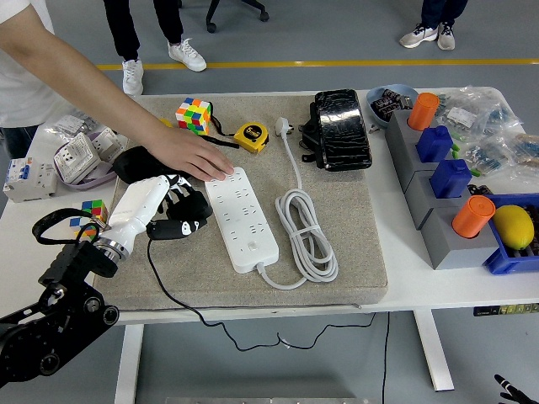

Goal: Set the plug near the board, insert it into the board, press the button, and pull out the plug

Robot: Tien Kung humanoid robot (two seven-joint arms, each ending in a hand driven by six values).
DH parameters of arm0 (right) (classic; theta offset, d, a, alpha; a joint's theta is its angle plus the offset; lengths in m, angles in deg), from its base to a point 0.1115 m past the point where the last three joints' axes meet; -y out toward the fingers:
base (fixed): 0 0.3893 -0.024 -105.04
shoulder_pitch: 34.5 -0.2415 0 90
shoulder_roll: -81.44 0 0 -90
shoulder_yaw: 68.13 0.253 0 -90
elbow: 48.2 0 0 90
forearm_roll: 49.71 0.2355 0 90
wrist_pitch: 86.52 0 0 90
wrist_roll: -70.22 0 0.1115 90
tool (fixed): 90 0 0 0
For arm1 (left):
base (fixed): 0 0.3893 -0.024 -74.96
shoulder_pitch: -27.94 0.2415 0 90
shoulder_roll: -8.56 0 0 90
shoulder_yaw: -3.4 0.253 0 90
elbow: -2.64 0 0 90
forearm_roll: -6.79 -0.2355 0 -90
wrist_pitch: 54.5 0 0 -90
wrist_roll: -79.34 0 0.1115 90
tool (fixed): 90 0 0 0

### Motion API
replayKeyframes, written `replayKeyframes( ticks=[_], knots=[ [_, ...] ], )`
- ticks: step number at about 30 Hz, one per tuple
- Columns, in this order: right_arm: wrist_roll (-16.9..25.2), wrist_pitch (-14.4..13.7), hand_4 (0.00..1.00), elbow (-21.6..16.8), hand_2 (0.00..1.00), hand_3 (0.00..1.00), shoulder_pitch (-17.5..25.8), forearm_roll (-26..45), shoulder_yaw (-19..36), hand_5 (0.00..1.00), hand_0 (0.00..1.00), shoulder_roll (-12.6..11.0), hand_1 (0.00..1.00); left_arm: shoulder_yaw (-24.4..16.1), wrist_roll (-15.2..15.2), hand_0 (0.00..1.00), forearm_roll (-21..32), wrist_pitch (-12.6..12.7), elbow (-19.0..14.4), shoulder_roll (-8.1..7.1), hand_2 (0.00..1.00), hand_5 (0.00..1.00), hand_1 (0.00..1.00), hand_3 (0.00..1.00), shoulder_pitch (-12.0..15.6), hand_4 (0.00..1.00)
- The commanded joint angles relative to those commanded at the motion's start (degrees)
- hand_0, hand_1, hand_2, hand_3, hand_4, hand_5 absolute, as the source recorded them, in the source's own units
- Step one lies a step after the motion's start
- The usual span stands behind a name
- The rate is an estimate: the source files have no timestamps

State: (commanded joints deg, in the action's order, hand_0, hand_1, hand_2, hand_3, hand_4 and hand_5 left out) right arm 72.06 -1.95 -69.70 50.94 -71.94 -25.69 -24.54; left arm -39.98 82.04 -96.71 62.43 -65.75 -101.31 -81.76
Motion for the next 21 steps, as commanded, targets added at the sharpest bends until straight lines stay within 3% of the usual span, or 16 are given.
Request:
replayKeyframes(
  ticks=[21],
  knots=[
    [0.0,0.0,0.960,-0.1,0.606,0.549,-0.1,0.0,-0.1,0.528,0.571,-0.1,0.639,-1.2,-2.0,0.268,0.6,0.1,4.3,0.05,0.401,0.016,0.395,0.533,0.5,0.769]
  ],
)
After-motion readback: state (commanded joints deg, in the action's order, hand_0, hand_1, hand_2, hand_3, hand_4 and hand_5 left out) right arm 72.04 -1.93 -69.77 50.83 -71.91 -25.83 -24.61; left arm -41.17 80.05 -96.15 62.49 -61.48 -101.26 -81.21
